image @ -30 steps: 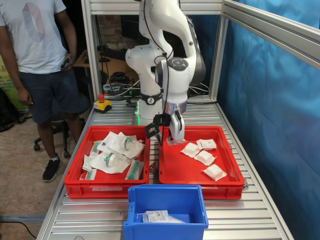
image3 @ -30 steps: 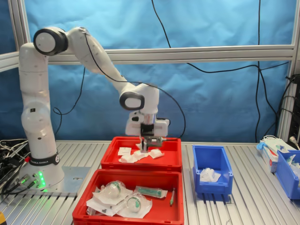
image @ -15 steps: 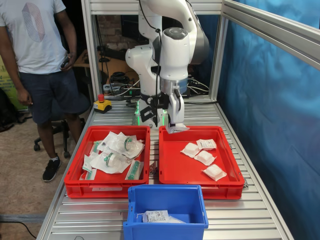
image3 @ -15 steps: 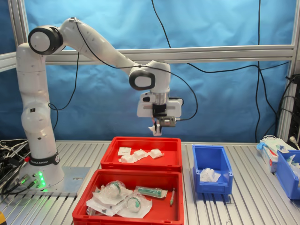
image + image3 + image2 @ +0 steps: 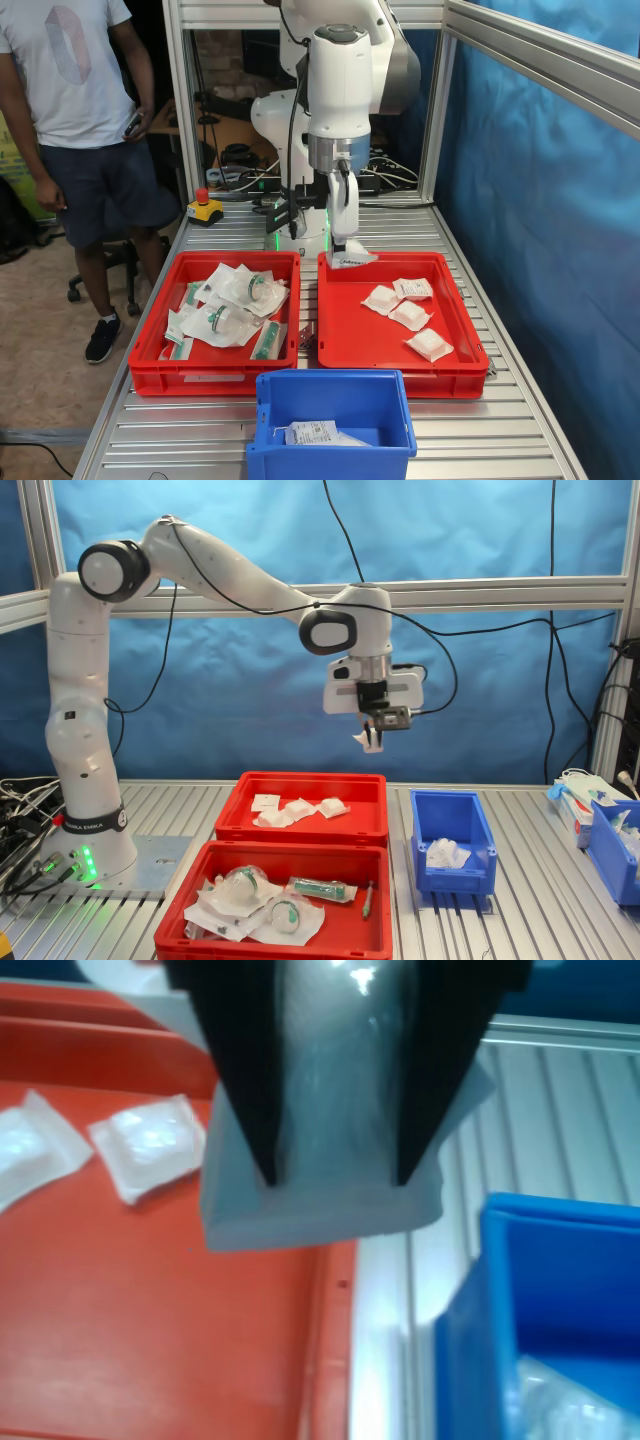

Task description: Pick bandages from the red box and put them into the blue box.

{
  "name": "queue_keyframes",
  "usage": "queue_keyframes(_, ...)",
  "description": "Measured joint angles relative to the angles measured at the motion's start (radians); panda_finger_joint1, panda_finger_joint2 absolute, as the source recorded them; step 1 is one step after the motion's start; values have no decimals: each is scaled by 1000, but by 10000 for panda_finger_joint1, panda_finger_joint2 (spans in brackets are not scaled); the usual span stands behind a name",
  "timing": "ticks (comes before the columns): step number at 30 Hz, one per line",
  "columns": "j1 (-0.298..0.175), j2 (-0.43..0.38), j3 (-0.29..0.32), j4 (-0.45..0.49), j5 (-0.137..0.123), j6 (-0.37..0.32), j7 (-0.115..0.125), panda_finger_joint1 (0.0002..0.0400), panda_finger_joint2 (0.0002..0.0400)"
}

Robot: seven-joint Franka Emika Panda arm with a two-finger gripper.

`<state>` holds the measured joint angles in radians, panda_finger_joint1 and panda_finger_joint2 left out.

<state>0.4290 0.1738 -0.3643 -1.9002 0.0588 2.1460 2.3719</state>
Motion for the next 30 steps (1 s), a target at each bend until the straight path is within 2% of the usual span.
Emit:
queue_keyframes(7, 0, 120, -29, 135, 42, -3, 0, 76, 76)
queue_keyframes(12, -3, 193, -40, 209, 61, -4, 0, 76, 76)
queue_keyframes(19, -21, 330, -47, 352, 102, -5, 0, 76, 76)
queue_keyframes(30, -61, 460, -51, 508, 122, 4, 0, 76, 76)
